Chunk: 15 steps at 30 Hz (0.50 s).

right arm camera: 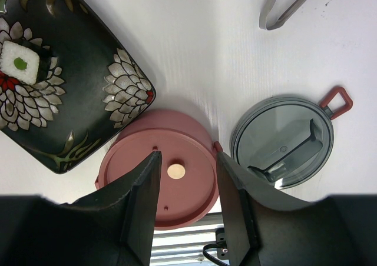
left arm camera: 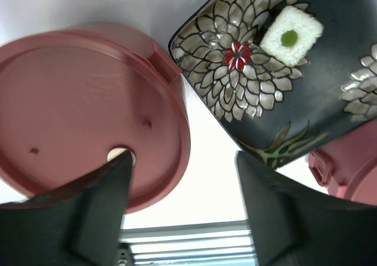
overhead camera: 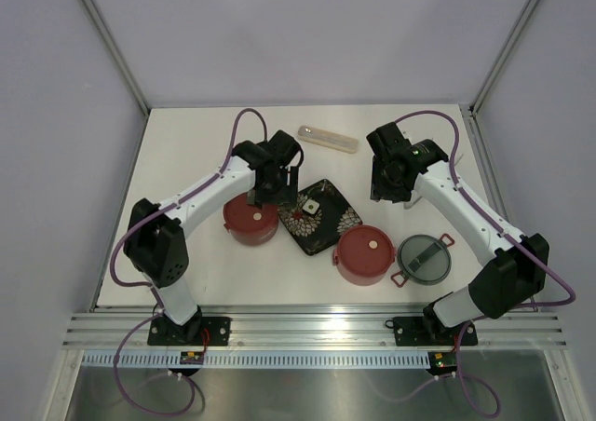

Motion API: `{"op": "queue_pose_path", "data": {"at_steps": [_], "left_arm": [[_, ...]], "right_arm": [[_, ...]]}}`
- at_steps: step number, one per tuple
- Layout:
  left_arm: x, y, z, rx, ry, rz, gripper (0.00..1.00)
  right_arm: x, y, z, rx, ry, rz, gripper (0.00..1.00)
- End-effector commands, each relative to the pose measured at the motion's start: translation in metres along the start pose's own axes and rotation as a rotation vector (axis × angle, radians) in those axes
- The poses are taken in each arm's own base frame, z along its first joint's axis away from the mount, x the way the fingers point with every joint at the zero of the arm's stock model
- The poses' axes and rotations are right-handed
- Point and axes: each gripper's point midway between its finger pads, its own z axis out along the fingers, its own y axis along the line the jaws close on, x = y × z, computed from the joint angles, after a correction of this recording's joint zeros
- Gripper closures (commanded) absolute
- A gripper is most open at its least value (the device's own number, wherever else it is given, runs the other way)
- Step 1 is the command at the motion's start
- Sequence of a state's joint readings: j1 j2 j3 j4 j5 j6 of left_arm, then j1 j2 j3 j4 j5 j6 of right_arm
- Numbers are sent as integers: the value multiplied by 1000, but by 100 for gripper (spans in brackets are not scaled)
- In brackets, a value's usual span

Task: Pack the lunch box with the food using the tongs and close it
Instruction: Close the box lid on the packing box.

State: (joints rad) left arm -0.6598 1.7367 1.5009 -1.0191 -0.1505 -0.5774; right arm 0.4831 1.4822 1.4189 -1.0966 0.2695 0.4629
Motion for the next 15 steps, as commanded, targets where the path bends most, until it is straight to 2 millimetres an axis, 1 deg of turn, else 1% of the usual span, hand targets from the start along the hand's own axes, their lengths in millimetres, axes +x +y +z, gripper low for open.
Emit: {"op": "queue_pose_path", "data": {"at_steps": [1, 2, 3, 4, 5, 6, 7, 8, 9, 10, 11, 12, 13, 14, 15], "left_arm": [[-21, -3, -39, 22, -86, 3, 21], [-24, 0, -44, 18, -101, 2, 20], [-27, 2, -53, 24, -129, -1, 26], [-28, 6, -55, 16, -142, -6, 34], [-29, 9, -56, 16, -149, -18, 45], [-34, 14, -57, 25, -167, -50, 63], [-32, 18, -54, 29, -154, -68, 68], [-26, 23, -46, 22, -131, -82, 70], [-29, 27, -45, 26, -138, -111, 70], [-28, 28, -42, 26, -138, -120, 68], [-20, 32, -33, 16, -116, -124, 67], [-22, 33, -27, 22, -122, -140, 66], [-18, 33, -21, 29, -106, -143, 65], [-6, 38, -7, 11, -69, -146, 64], [-5, 37, 2, 11, -67, -155, 64]], "right_arm": [[-9, -2, -8, -11, -36, 12, 50], [-9, -2, -8, -10, -38, 12, 50], [-8, -2, -8, -11, -37, 12, 50], [-8, -3, -8, -8, -37, 12, 50], [-8, -2, -8, -13, -37, 9, 50], [-8, -2, -8, -10, -37, 9, 50], [-8, -1, -8, -12, -34, 8, 50], [-8, -1, -8, -16, -35, 10, 50], [-8, -1, -8, -16, -35, 6, 50], [-8, -1, -8, -15, -34, 7, 50], [-8, -1, -9, -18, -36, 8, 50], [-9, -1, -9, -19, -37, 8, 50], [-8, -1, -8, -18, -36, 8, 50], [-7, -1, -8, -18, -34, 7, 50], [-6, -1, -7, -17, -28, 7, 50]]}}
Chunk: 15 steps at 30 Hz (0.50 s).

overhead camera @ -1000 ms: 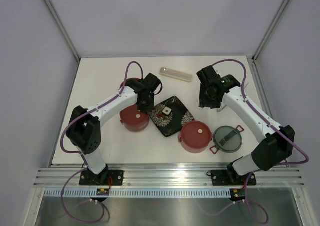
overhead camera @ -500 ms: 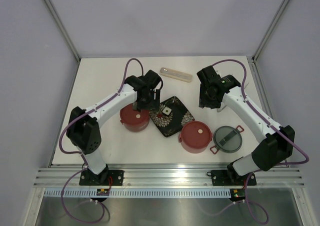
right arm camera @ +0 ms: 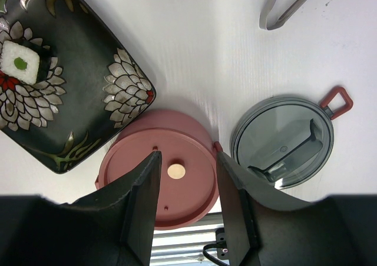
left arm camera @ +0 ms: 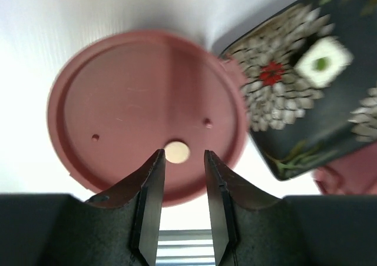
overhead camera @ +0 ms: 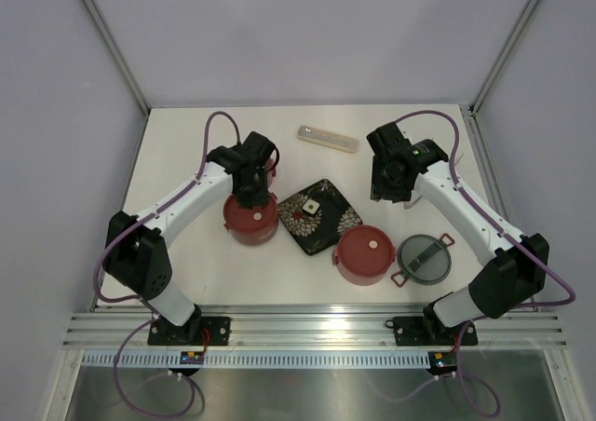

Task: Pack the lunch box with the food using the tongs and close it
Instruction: Close the box lid on the packing box.

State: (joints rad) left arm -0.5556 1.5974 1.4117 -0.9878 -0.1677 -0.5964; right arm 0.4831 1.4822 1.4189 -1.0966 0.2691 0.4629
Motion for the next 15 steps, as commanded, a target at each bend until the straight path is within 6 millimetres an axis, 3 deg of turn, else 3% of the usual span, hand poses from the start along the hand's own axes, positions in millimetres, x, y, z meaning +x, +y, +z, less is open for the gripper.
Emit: {"op": "queue_pose_path", "data": {"at_steps": [1, 4, 6, 8, 13, 15], "left_arm": [[17, 0, 32, 0, 39, -29, 64], [44, 8, 65, -38, 121, -39, 65], [51, 8, 70, -41, 149, -43, 67], [44, 7, 60, -35, 134, -43, 68], [-13, 5, 6, -42, -51, -36, 67], [-23, 10, -4, -63, -85, -38, 67]], "right_arm": [[-5, 0, -6, -19, -27, 6, 50], [-4, -2, -6, -15, -25, 5, 50], [-5, -2, -6, -16, -27, 5, 50], [-5, -2, -7, -14, -28, 4, 50], [-8, 0, -5, -17, -29, 6, 50], [-8, 2, -4, -21, -27, 3, 50]]}}
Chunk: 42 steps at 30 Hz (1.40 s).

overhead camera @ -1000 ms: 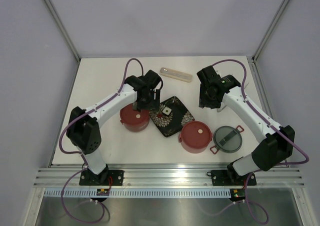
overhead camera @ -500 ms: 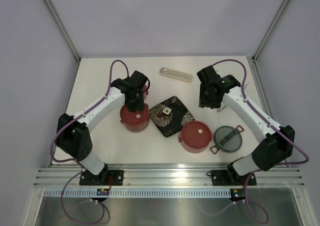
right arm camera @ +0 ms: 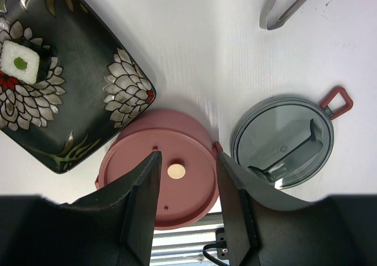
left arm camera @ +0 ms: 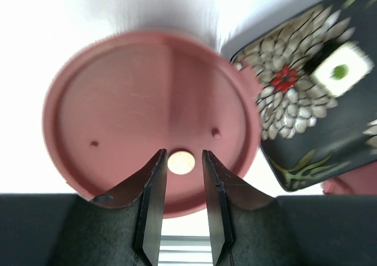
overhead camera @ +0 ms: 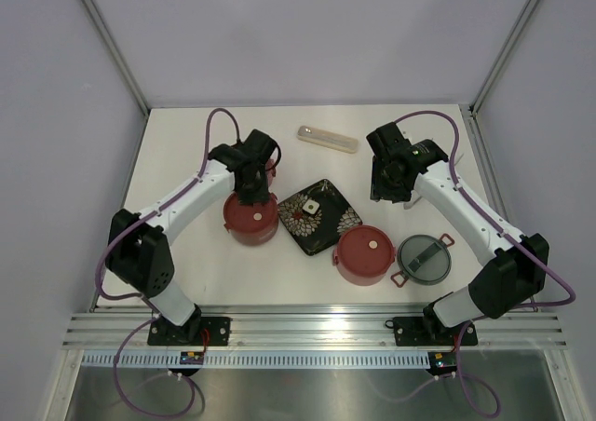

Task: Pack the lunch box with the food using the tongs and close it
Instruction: Close the box lid on the packing box.

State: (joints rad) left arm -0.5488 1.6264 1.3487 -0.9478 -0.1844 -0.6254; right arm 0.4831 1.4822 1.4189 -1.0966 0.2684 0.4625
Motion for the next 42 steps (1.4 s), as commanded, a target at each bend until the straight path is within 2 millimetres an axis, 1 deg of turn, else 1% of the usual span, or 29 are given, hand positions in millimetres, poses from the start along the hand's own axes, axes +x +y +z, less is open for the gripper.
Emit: {"op": "queue_pose_path", "data": {"at_steps": [1, 2, 4, 5, 7, 9, 13, 14, 16, 18, 19, 20, 21, 22, 23, 24, 26, 28, 29, 31, 32, 33, 34, 35, 36, 37, 39, 40, 42], "left_arm": [[-40, 2, -32, -15, -133, -23, 66], [-42, 3, -32, -18, -145, -32, 66], [-40, 8, -25, -28, -135, -48, 64], [-36, 14, -14, -40, -117, -65, 64], [-24, 17, 4, -39, -71, -74, 64], [-7, 25, 30, -58, -19, -90, 64], [20, 29, 62, -87, 75, -83, 65], [22, 29, 63, -84, 81, -87, 65], [17, 27, 56, -69, 62, -91, 65], [1, 30, 35, -72, -6, -94, 65], [-14, 26, 21, -59, -54, -102, 65], [-19, 29, 6, -61, -77, -98, 65], [-28, 33, -4, -75, -115, -102, 65], [-39, 31, -17, -63, -152, -106, 65], [-41, 33, -28, -58, -175, -105, 65], [-45, 35, -34, -61, -193, -108, 65], [-44, 36, -41, -51, -197, -106, 65], [-37, 30, -40, -10, -176, -98, 65], [-26, 31, -32, -5, -146, -85, 65], [-15, 21, -27, 59, -121, -77, 66], [-1, 20, -18, 68, -76, -64, 66], [5, 19, -13, 69, -64, -57, 67], [9, 13, -9, 79, -60, -37, 67], [15, 12, -3, 77, -46, -30, 66], [28, 14, 10, 72, -2, -22, 66], [37, 14, 24, 54, 40, -17, 66], [50, 16, 39, 37, 91, -15, 68], [53, 20, 42, 13, 107, -12, 69], [48, 22, 35, -1, 80, -19, 71]], "right_arm": [[-9, 3, -4, -25, -25, 3, 50], [-10, 3, -4, -25, -26, 1, 50], [-12, 4, -5, -27, -32, 1, 50], [-12, 4, -5, -27, -32, 2, 50], [-11, 4, -5, -28, -30, -1, 50], [-9, 3, -3, -26, -21, -4, 50], [-9, 4, -4, -25, -22, -8, 50], [-9, 3, -4, -25, -24, -8, 50], [-10, 3, -6, -23, -27, -9, 50], [-12, 2, -6, -21, -31, -5, 50], [-13, 3, -7, -23, -33, -6, 50], [-13, 3, -7, -23, -31, -3, 50], [-14, 4, -7, -26, -34, -2, 50], [-13, 4, -6, -25, -29, -5, 50], [-13, 5, -6, -27, -29, -3, 50], [-13, 5, -6, -27, -27, -2, 50], [-13, 5, -6, -29, -28, 0, 50], [-11, 4, -5, -25, -25, 0, 50], [-11, 4, -6, -26, -24, 3, 50], [-8, 4, -4, -25, -18, 0, 50], [-7, 3, -4, -24, -14, 3, 50], [-6, 3, -4, -23, -10, 4, 50], [-5, 3, -3, -25, -10, 4, 50], [-4, 3, -4, -26, -10, 4, 50], [-4, 3, -3, -28, -9, 6, 50], [-4, 3, -3, -29, -7, 6, 50], [-4, 3, -4, -31, -8, 8, 50], [-4, 3, -5, -30, -10, 6, 50], [-3, 0, -6, -23, -12, 9, 50]]}}
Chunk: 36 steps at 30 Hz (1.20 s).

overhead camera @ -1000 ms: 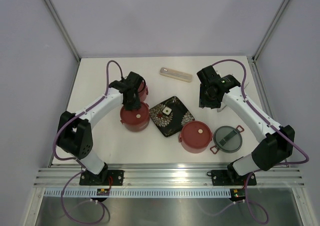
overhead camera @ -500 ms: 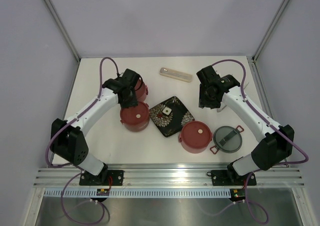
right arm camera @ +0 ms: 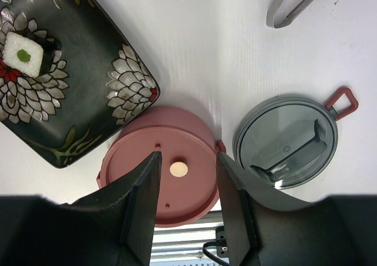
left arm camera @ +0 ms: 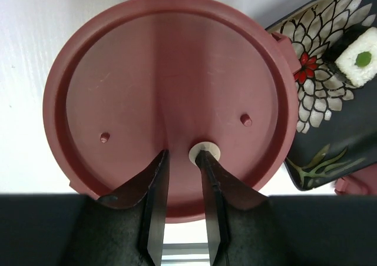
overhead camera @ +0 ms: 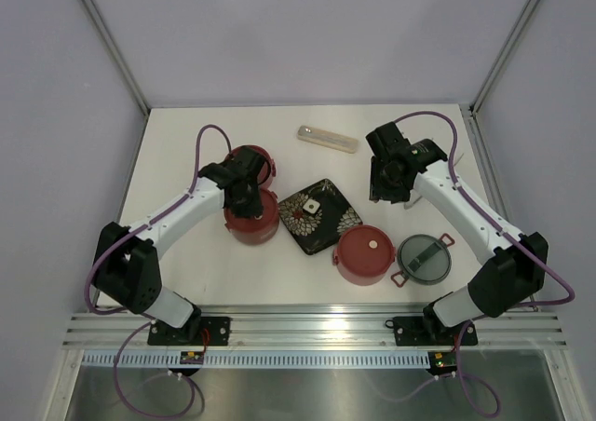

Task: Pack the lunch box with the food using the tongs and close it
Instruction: Close the box lid on the packing box, then pick up the packing box from the center of the board.

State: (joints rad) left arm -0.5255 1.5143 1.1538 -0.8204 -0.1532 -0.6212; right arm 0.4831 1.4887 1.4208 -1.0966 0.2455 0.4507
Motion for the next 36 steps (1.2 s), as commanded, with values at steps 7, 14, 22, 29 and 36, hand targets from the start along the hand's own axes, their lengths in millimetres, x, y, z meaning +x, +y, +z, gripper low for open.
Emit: {"op": "queue_pose_path", "data": {"at_steps": [7, 14, 22, 29, 36], "left_arm": [[-36, 1, -48, -23, -96, 22, 69], [-72, -19, -96, 77, -211, 29, 66], [-60, -86, -116, 352, -117, 85, 59], [-15, -124, -94, 438, 45, 155, 53], [-22, -104, -84, 349, 32, 126, 50]], "right_arm": [[11, -7, -5, -8, 5, 38, 50], [47, -8, -3, -41, 95, 83, 50], [102, -3, 16, -90, 237, 211, 50], [92, -21, 17, -67, 202, 248, 50], [79, -27, 7, -46, 161, 215, 50]]}}
